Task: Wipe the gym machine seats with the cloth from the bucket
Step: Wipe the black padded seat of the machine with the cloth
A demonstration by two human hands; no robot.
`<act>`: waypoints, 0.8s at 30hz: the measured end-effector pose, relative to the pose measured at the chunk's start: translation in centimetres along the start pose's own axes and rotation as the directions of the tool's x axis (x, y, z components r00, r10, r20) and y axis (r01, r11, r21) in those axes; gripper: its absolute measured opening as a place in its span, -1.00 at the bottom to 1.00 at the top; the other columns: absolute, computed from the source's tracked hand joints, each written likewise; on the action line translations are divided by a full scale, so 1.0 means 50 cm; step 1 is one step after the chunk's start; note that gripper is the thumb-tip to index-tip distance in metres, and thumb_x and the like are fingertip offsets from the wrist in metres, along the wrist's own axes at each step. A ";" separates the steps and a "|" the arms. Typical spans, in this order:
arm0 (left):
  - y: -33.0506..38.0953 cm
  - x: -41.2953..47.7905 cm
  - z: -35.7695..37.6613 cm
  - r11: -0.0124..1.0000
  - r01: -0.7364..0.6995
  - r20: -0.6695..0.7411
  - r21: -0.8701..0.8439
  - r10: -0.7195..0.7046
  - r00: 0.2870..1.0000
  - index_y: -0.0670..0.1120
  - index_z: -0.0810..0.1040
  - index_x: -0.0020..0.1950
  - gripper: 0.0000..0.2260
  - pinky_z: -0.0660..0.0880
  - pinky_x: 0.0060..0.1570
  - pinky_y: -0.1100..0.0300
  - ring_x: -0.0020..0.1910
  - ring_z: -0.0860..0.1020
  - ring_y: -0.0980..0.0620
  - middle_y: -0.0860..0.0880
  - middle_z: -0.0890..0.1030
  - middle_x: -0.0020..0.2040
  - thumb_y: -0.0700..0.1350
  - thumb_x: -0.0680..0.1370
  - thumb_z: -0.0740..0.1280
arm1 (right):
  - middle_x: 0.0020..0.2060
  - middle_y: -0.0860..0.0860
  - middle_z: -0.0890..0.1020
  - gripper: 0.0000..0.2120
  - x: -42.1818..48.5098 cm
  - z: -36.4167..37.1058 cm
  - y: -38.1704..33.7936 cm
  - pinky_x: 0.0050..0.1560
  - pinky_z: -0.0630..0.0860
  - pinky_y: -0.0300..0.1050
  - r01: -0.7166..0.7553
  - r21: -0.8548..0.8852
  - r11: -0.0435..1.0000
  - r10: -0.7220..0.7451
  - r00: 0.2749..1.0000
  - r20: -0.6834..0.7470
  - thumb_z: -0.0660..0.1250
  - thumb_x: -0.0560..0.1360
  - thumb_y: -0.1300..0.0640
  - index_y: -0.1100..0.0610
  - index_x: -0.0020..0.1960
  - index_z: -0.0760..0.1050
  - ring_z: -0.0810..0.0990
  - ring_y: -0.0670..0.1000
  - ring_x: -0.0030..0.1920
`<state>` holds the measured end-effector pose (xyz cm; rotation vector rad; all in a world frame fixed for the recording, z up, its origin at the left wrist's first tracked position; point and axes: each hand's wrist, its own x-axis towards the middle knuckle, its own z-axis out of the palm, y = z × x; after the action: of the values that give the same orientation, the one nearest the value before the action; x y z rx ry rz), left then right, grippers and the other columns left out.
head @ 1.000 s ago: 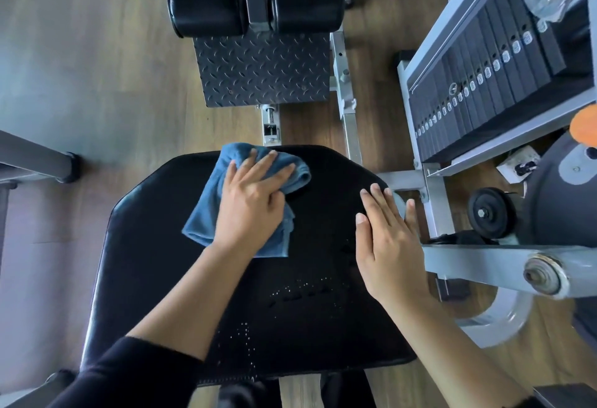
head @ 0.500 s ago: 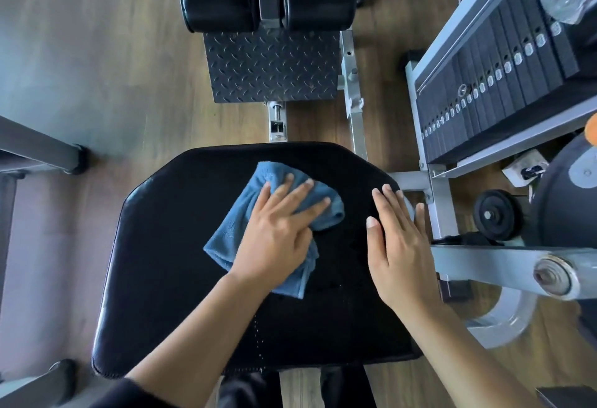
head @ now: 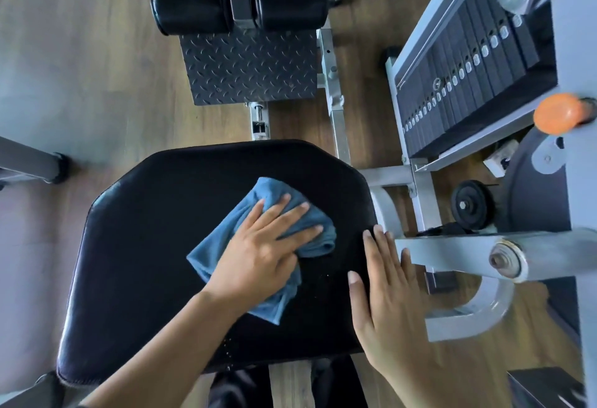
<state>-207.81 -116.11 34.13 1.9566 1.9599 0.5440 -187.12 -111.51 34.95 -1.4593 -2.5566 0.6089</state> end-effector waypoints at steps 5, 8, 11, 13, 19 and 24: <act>-0.015 0.089 0.002 0.948 0.318 -0.113 0.010 -0.315 0.942 0.03 0.58 0.23 -0.58 0.20 0.39 -0.16 0.39 0.35 -0.19 -0.09 0.49 0.33 -0.14 0.47 0.09 | 0.49 0.09 0.23 -0.48 -0.008 -0.003 0.014 0.48 0.02 0.00 0.027 -0.037 0.999 -0.026 0.998 0.050 -0.02 0.61 -0.03 0.20 0.48 0.22 0.11 0.02 0.51; 0.039 0.117 0.028 0.986 0.165 -0.068 0.018 -0.163 0.984 0.03 0.57 0.26 -0.57 0.18 0.39 -0.15 0.41 0.33 -0.19 -0.09 0.47 0.35 -0.15 0.47 0.09 | 0.49 0.08 0.24 -0.49 -0.010 -0.003 0.021 0.49 0.01 0.01 0.032 -0.036 0.999 -0.030 0.998 0.060 -0.04 0.62 -0.04 0.19 0.49 0.21 0.11 0.01 0.51; 0.040 0.053 0.025 0.999 -0.035 0.017 0.031 0.034 0.999 0.03 0.55 0.28 -0.57 0.13 0.43 -0.05 0.44 0.28 -0.11 -0.05 0.43 0.39 -0.18 0.47 0.12 | 0.47 0.07 0.27 -0.50 -0.010 -0.010 0.028 0.49 0.02 0.00 0.034 -0.013 0.999 -0.033 0.998 0.046 -0.05 0.63 -0.04 0.19 0.48 0.23 0.14 0.01 0.51; 0.010 0.027 0.010 0.999 -0.015 -0.001 0.029 0.015 1.000 0.04 0.56 0.27 -0.57 0.14 0.44 -0.05 0.45 0.28 -0.09 -0.04 0.43 0.39 -0.18 0.47 0.13 | 0.47 0.07 0.28 -0.50 -0.009 -0.012 0.031 0.49 0.02 0.00 0.045 -0.002 0.999 -0.045 0.998 0.045 -0.05 0.63 -0.03 0.19 0.47 0.24 0.13 0.02 0.51; 0.030 0.154 0.036 0.970 0.242 -0.102 0.034 -0.238 0.966 0.02 0.59 0.23 -0.57 0.20 0.38 -0.17 0.38 0.36 -0.22 -0.11 0.49 0.33 -0.14 0.46 0.09 | 0.48 0.07 0.26 -0.49 -0.004 -0.009 0.040 0.50 -0.05 -0.04 0.064 -0.008 0.998 -0.063 0.995 0.075 -0.11 0.64 -0.05 0.17 0.49 0.20 0.11 0.01 0.51; 0.037 0.082 0.033 0.999 -0.053 0.023 -0.006 0.053 0.998 0.04 0.56 0.26 -0.57 0.13 0.44 -0.07 0.45 0.28 -0.09 -0.04 0.44 0.38 -0.19 0.48 0.11 | 0.48 0.06 0.26 -0.50 -0.006 -0.011 0.047 0.49 0.00 0.01 0.070 0.014 0.997 -0.071 0.996 0.059 -0.10 0.64 -0.05 0.17 0.49 0.23 0.12 0.00 0.51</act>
<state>-205.45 -111.94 33.73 2.0073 1.8952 0.5372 -184.93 -110.53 34.51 -1.3603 -2.6320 0.6660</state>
